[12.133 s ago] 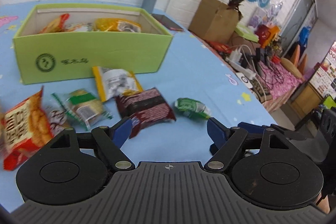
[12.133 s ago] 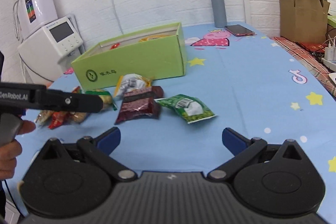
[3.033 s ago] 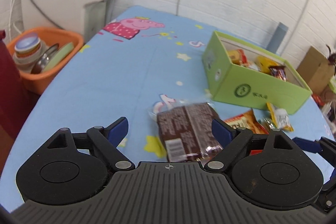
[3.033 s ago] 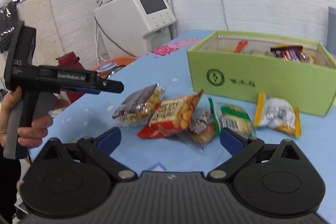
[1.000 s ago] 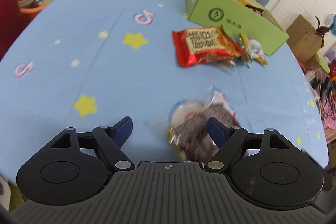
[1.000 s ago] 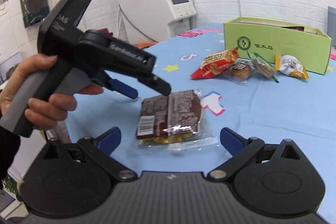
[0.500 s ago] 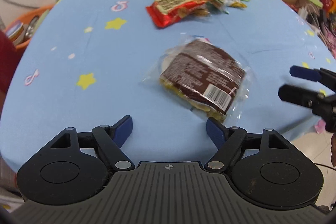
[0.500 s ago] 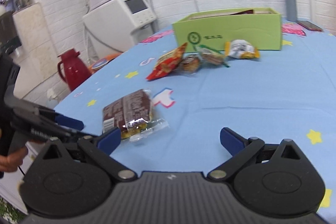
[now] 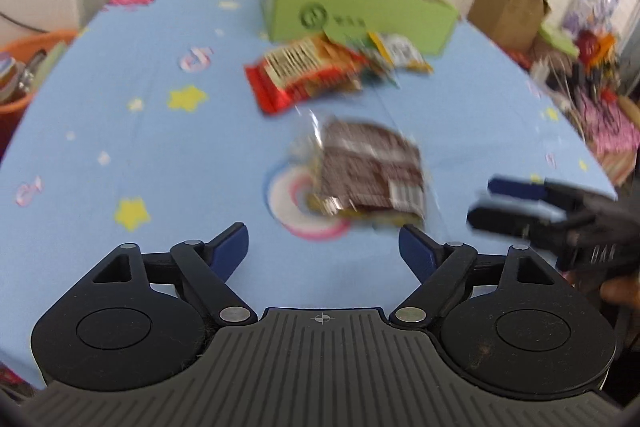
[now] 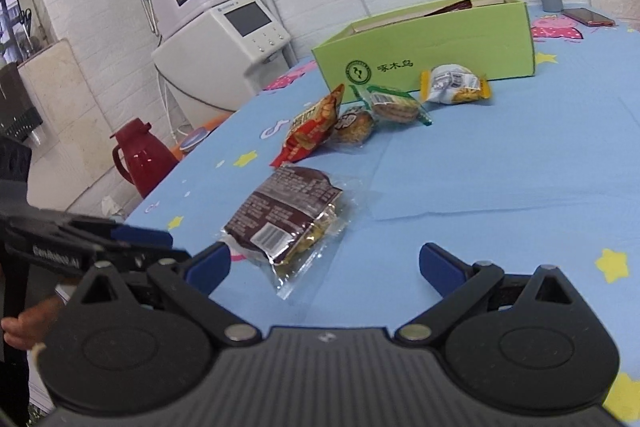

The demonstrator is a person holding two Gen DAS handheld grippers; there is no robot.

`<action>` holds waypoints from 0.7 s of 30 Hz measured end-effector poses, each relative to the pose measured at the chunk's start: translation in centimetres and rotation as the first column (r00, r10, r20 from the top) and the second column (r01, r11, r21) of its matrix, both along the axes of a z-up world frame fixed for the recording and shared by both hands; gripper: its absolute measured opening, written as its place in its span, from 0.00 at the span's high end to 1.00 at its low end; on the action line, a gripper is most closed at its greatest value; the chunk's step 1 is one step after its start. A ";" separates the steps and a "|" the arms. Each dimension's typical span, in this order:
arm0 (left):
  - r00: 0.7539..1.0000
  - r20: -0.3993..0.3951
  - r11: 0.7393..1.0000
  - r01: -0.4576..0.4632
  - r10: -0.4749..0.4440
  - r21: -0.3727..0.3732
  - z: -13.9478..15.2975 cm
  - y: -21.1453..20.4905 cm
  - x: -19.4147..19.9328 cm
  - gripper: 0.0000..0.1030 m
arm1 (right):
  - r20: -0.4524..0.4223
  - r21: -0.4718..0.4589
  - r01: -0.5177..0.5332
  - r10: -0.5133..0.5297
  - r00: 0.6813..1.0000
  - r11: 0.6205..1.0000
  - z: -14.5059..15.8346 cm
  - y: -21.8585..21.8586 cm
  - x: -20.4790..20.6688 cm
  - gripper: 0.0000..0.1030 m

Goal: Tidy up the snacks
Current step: 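Reach to the brown chocolate bread bag and grasp it with the left gripper, then carry the brown bag into the green box and open the left gripper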

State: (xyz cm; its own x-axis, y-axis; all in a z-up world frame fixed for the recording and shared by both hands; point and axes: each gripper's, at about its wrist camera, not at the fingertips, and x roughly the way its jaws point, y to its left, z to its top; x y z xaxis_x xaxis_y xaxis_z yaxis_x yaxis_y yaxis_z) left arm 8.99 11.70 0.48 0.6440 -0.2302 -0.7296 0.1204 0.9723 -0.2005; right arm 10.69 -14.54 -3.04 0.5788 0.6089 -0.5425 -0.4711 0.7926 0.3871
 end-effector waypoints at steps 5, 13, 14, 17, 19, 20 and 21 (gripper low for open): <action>0.997 0.022 0.997 0.077 -0.077 0.007 0.2 0.4 5.3 0.27 | 0.000 -0.072 -0.046 0.046 0.999 0.996 -0.2 3.2 1.4 0.04; 0.973 -0.038 0.972 0.226 -0.229 -0.072 -3.4 -0.6 8.0 0.28 | 0.105 -0.255 -0.055 0.084 0.991 0.965 -1.5 8.4 1.1 0.01; 0.972 -0.019 0.970 0.234 -0.236 -0.071 -3.4 -0.7 7.8 0.33 | 0.105 -0.255 -0.055 0.084 0.991 0.965 -1.5 8.4 1.1 0.02; 0.966 -0.029 0.955 0.248 -0.256 -0.161 -3.2 -0.4 8.0 0.60 | 0.119 -0.297 -0.070 0.110 0.987 0.952 -1.3 9.3 1.6 0.13; 0.969 -0.023 0.957 0.238 -0.245 -0.165 -2.8 -0.4 8.2 0.66 | 0.088 -0.247 -0.099 0.124 0.988 0.964 -0.9 8.8 2.5 0.18; 0.970 -0.015 0.958 0.235 -0.241 -0.162 -2.6 -0.5 8.3 0.67 | 0.064 -0.216 -0.104 0.120 0.991 0.971 -0.7 8.2 3.3 0.19; 0.971 -0.015 0.959 0.232 -0.238 -0.165 -2.4 -0.6 8.5 0.67 | 0.064 -0.216 -0.104 0.120 0.991 0.971 -0.7 8.2 3.3 0.19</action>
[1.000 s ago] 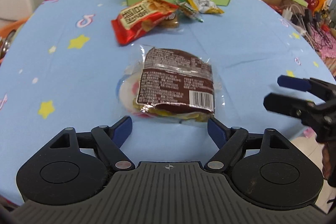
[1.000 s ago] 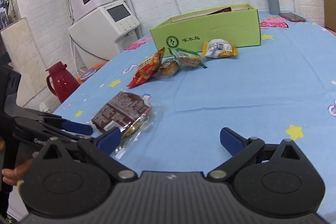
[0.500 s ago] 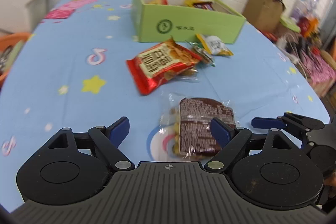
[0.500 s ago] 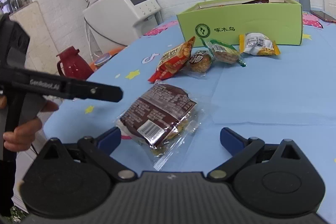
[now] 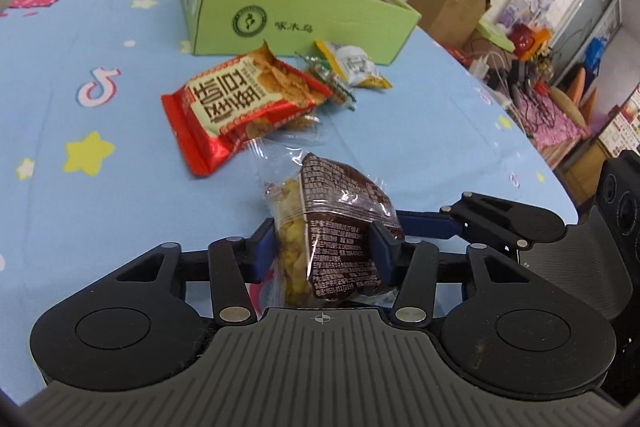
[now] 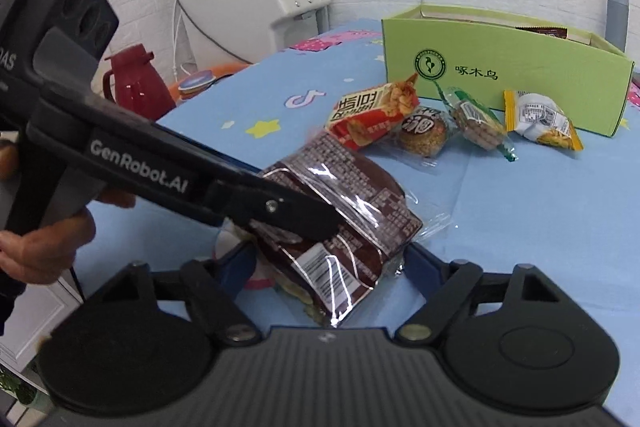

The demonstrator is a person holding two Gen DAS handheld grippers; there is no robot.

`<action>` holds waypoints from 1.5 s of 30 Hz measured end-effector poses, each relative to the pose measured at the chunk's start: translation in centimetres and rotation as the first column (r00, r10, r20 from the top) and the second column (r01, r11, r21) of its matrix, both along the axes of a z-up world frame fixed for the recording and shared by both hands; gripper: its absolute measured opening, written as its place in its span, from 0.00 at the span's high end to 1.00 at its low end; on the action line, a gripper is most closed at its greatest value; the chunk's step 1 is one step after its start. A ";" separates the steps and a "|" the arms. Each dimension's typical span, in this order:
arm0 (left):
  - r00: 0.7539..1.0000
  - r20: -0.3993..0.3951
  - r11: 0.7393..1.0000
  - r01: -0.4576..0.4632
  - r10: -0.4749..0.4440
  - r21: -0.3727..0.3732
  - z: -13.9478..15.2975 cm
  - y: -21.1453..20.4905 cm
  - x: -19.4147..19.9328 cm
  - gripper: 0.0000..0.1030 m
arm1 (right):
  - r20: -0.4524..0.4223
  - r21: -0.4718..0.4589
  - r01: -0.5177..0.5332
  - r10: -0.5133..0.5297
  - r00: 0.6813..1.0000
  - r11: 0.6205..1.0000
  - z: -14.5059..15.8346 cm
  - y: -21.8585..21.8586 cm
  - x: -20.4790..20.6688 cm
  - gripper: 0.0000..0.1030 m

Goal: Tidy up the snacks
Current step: 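Carry the brown bag into the green box and open the left gripper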

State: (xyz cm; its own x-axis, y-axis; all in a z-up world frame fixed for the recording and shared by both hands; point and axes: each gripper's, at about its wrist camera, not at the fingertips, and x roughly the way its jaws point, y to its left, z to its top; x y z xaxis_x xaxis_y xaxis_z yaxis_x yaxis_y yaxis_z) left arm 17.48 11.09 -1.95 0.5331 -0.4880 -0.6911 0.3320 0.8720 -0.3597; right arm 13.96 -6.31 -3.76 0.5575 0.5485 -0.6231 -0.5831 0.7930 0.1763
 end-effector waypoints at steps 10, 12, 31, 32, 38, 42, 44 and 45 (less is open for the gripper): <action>0.988 0.154 0.993 0.004 0.014 -0.119 8.0 -0.8 7.1 0.67 | 0.189 0.009 0.033 -0.034 0.981 0.999 7.5 -1.7 5.4 0.19; 0.982 0.187 0.993 -0.002 0.024 -0.121 9.8 -1.3 10.8 0.67 | 0.241 -0.017 0.043 -0.037 0.970 0.999 9.2 -1.8 8.8 0.18; 0.983 0.116 0.990 -0.143 0.140 0.021 4.9 -3.9 27.7 0.39 | 0.105 -0.109 0.031 -0.019 0.994 0.994 5.3 -1.6 28.5 0.10; 0.983 0.120 0.989 -0.144 0.140 0.024 5.1 -4.0 27.4 0.39 | 0.106 -0.102 0.036 -0.026 0.994 0.994 5.5 -1.7 28.4 0.10; 0.978 0.171 0.992 -0.125 0.120 0.022 7.5 -4.4 24.0 0.33 | 0.169 -0.020 0.097 -0.092 0.981 0.995 8.8 -4.2 24.8 0.10; 0.971 0.212 0.993 -0.116 0.107 0.031 9.2 -4.7 20.7 0.33 | 0.202 0.004 0.110 -0.109 0.973 0.994 10.2 -5.8 20.5 0.10; 0.971 0.221 0.995 -0.101 0.093 0.024 9.7 -4.8 19.2 0.32 | 0.199 0.011 0.113 -0.113 0.973 0.994 10.4 -6.3 18.4 0.10; 0.970 0.225 0.995 -0.096 0.088 0.025 9.8 -4.9 18.5 0.31 | 0.197 0.012 0.111 -0.111 0.974 0.994 10.4 -6.5 17.3 0.10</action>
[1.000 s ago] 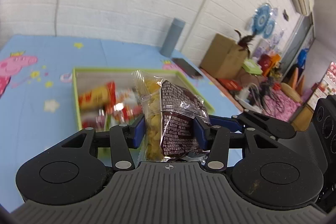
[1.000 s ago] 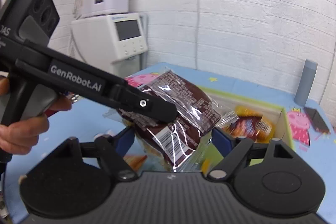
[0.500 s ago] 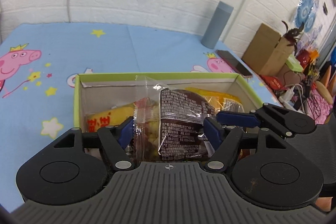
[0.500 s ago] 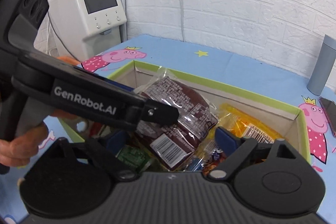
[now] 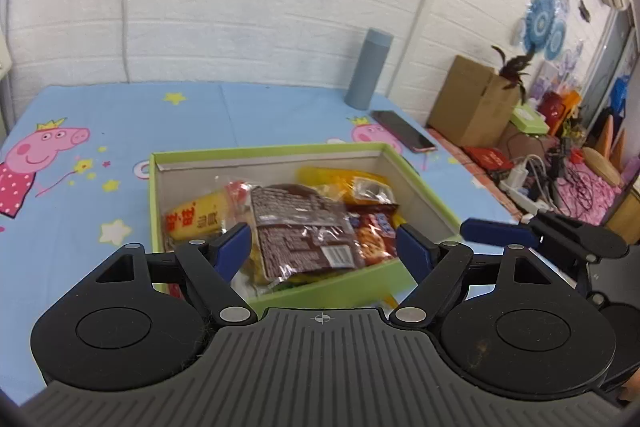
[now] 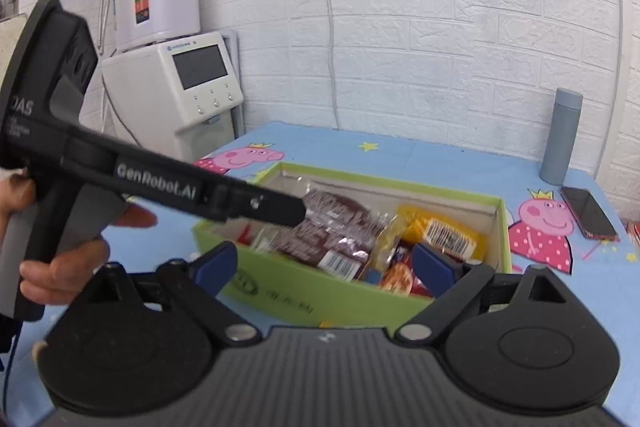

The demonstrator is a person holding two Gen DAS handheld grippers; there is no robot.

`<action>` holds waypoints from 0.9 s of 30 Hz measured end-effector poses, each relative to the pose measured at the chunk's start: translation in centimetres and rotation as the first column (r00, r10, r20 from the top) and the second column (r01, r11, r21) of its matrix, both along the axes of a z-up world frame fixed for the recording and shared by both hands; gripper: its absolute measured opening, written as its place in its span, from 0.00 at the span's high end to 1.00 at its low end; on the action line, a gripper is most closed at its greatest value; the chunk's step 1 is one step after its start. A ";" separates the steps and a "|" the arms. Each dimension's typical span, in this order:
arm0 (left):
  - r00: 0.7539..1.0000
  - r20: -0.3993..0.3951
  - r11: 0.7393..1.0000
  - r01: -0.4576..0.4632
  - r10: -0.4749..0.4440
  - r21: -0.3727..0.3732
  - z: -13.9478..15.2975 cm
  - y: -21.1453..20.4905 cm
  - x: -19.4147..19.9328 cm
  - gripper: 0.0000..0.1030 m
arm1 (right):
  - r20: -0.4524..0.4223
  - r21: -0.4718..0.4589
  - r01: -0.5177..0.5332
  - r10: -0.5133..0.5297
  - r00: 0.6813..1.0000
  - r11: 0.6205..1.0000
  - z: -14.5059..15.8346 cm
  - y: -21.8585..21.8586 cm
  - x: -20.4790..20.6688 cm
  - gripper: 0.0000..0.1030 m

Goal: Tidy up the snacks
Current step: 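Carry the brown bag into the green box and open the left gripper, then grasp the red-and-white snack bag with the left gripper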

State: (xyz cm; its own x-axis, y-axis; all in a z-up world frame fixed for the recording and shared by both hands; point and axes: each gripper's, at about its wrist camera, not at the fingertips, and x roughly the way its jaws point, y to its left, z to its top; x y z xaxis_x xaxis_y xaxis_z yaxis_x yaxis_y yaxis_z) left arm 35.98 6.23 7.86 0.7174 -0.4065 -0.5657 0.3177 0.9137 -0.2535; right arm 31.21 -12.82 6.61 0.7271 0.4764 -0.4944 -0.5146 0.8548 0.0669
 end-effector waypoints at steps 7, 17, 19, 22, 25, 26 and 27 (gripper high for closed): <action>0.999 -0.021 0.999 -0.041 0.040 -0.011 -2.2 2.8 -5.5 0.26 | -0.057 -0.043 -0.014 0.012 0.998 0.999 -3.2 0.2 -6.3 0.10; 0.974 -0.132 0.980 -0.192 0.184 -0.052 -7.8 9.3 -9.6 0.26 | -0.193 0.076 -0.059 0.073 0.979 0.995 -7.7 2.2 -9.5 0.10; 0.967 -0.165 0.975 -0.209 0.194 -0.078 -8.2 10.4 -9.2 0.26 | -0.169 0.088 -0.097 0.111 0.979 0.991 -7.2 3.6 -9.6 0.10; 0.958 -0.204 0.970 -0.225 0.203 -0.090 -9.1 11.2 -8.8 0.26 | -0.142 0.105 -0.173 0.187 0.972 0.979 -6.3 5.8 -9.1 0.10; 0.954 -0.235 0.970 -0.215 0.185 -0.110 -10.0 11.5 -8.9 0.26 | -0.110 0.037 -0.195 0.197 0.974 0.980 -6.7 8.7 -7.5 0.10; 0.953 -0.246 0.971 -0.210 0.177 -0.114 -10.3 11.5 -8.9 0.26 | -0.110 0.037 -0.195 0.197 0.974 0.980 -6.7 8.7 -7.5 0.10; 0.951 -0.257 0.971 -0.208 0.171 -0.120 -10.7 11.5 -8.9 0.26 | -0.115 0.011 -0.197 0.197 0.974 0.980 -7.2 9.4 -6.8 0.10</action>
State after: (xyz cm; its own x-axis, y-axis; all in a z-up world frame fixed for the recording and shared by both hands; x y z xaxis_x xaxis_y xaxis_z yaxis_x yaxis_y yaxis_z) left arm 27.10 17.76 -2.86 0.6372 -0.3666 -0.6779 0.0546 0.8989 -0.4348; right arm 24.42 -3.46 -0.57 0.5569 0.6042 -0.5699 -0.6619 0.7373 0.1349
